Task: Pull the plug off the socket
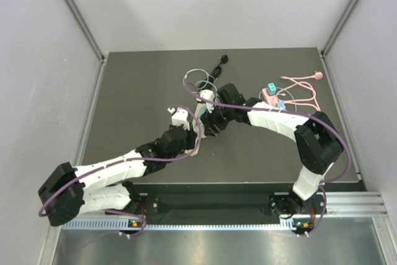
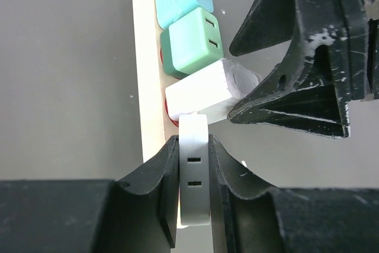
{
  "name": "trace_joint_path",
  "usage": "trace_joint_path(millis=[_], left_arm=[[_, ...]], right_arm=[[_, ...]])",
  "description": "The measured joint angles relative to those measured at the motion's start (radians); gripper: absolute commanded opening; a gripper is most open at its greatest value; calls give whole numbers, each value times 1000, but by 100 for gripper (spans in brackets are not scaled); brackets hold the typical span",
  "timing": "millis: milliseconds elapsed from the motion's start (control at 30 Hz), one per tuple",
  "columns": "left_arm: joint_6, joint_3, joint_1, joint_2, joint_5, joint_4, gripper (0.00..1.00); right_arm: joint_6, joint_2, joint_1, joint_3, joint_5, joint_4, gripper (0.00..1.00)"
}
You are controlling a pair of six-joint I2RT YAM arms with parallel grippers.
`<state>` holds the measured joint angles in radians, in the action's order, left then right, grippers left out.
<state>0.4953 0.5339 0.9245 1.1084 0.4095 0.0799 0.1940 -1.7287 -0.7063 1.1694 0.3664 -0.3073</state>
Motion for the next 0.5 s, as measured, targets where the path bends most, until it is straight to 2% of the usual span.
trace_joint_path(millis=[100,167,267,300,333,367,500], left_arm=[[29,-8,4,0,-6,13,0],[40,-16,6,-1,-11,23,0],[54,-28,7,-1,-20,42,0],[54,-32,6,-1,-19,48,0],[51,-33,6,-1,-21,50,0],[50,-33,5,0,-24,50,0],[34,-33,6,8,-39,54,2]], right_arm=[[28,2,18,-5,41,-13,63],[47,2,22,-5,66,-23,56],[60,1,22,-5,116,-41,27],[72,0,22,-5,130,-45,11],[84,0,22,-5,140,-53,4],[87,0,22,-5,144,-59,0],[88,0,22,-2,134,-73,0]])
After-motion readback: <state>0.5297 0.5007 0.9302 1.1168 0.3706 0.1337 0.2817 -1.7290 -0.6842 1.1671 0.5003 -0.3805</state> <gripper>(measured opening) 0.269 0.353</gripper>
